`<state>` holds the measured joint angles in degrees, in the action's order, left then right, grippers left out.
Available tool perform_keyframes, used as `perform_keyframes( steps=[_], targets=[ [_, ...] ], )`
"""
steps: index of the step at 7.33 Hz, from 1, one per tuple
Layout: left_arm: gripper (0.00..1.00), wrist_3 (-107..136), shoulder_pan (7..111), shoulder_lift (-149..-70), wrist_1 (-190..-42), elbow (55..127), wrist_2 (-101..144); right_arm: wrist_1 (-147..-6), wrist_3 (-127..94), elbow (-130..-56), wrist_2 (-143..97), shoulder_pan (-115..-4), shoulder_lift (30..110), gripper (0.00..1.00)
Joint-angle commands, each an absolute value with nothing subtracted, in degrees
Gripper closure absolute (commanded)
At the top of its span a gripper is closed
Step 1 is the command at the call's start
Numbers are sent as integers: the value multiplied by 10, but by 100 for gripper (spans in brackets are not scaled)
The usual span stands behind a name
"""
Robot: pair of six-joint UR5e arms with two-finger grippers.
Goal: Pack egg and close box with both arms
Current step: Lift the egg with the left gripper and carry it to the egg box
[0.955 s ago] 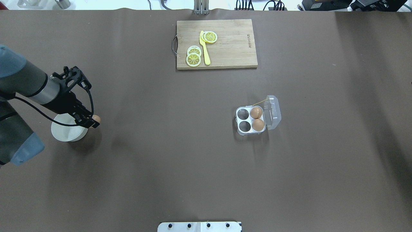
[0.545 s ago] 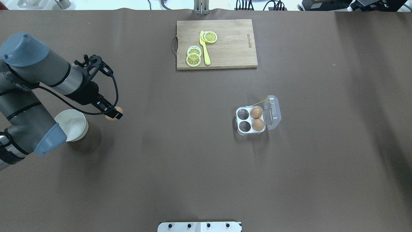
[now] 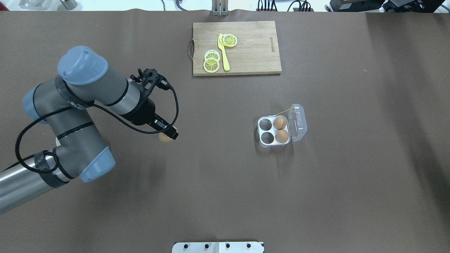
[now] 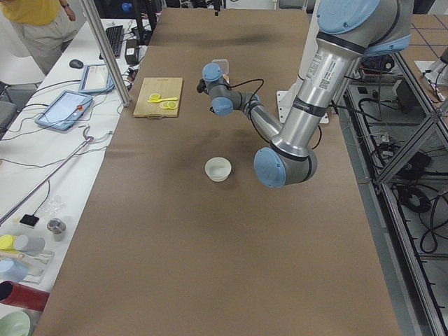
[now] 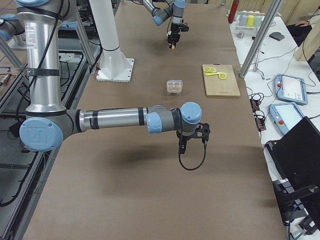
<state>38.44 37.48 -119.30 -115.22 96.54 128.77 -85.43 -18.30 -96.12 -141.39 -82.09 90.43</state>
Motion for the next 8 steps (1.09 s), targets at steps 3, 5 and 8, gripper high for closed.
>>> perform_keyframes(
  steps=[3,5,8],
  targets=[
    [60,482,314,-1286,-1152,932,1222,-853,-184,-972,-1417,-821,912,0],
    [60,518,290,-1351,-1157,872,1180,-853,-184,-989,-1417,-821,924,0],
    [60,529,280,-1382,-1160,850,1142,-848,-183,-991,-1418,-821,939,0]
  ],
)
